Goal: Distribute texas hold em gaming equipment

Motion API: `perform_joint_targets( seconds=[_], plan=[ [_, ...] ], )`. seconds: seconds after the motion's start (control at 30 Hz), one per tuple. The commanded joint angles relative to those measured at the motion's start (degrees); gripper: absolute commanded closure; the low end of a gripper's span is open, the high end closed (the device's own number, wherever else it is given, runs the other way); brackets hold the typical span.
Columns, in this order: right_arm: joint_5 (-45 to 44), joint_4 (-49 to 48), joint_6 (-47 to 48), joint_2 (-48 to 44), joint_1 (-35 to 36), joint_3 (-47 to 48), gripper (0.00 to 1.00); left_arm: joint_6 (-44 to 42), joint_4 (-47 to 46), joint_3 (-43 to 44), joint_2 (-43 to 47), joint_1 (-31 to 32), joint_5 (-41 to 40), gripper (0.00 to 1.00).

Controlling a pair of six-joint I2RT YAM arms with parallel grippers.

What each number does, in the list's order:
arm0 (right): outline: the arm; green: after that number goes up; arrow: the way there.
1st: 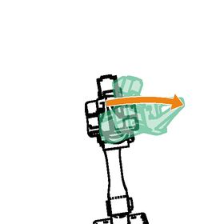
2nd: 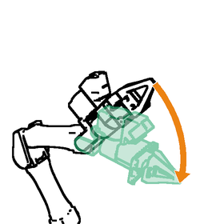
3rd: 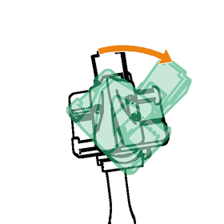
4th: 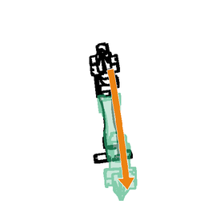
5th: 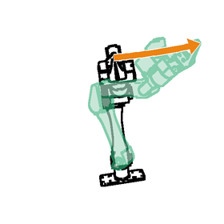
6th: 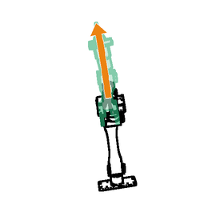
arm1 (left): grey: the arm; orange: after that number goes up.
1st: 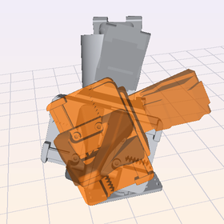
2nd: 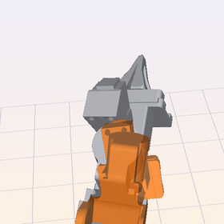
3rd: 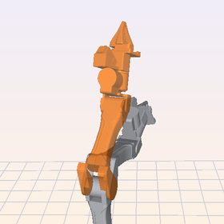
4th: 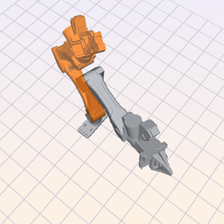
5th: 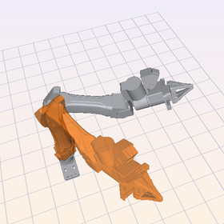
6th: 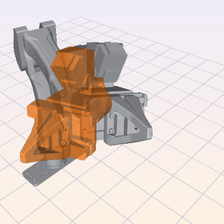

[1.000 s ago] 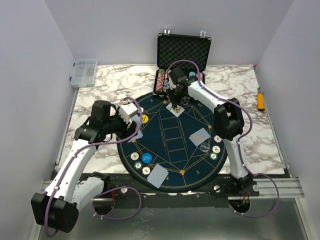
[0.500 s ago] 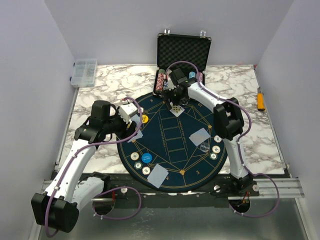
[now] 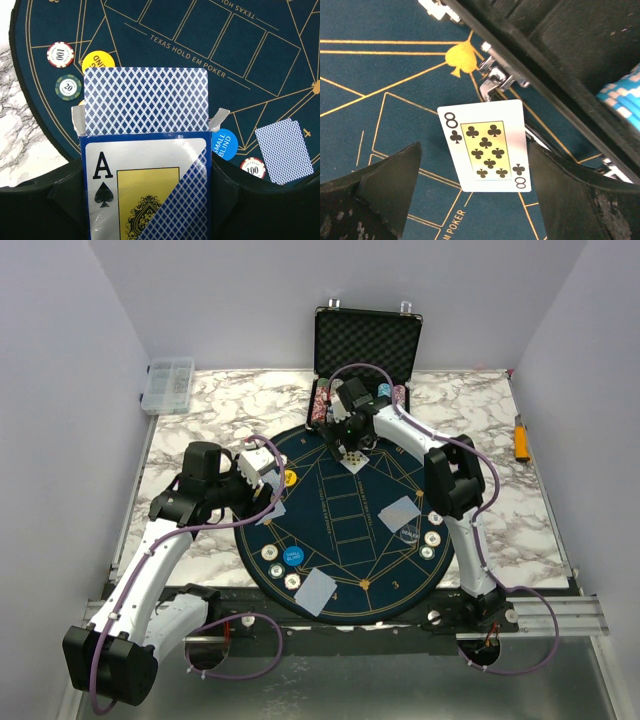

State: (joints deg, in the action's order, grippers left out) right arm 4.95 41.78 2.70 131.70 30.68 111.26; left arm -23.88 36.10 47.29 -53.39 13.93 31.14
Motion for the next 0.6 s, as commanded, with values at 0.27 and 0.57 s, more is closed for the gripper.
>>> perform_joint_targets(
  seconds=[0.27, 0.57],
  plan=[
    [12.0, -1.3, 13.7, 0.6, 2.4, -3.4, 0.19, -0.9, -1.4, 0.7, 0.0, -0.4, 2.7, 1.00],
    [15.1, 2.3, 27.9, 2.9, 4.2, -1.0, 0.31, -0.9, -1.4, 0.5, 0.0, -0.4, 2.5, 1.00]
  ],
)
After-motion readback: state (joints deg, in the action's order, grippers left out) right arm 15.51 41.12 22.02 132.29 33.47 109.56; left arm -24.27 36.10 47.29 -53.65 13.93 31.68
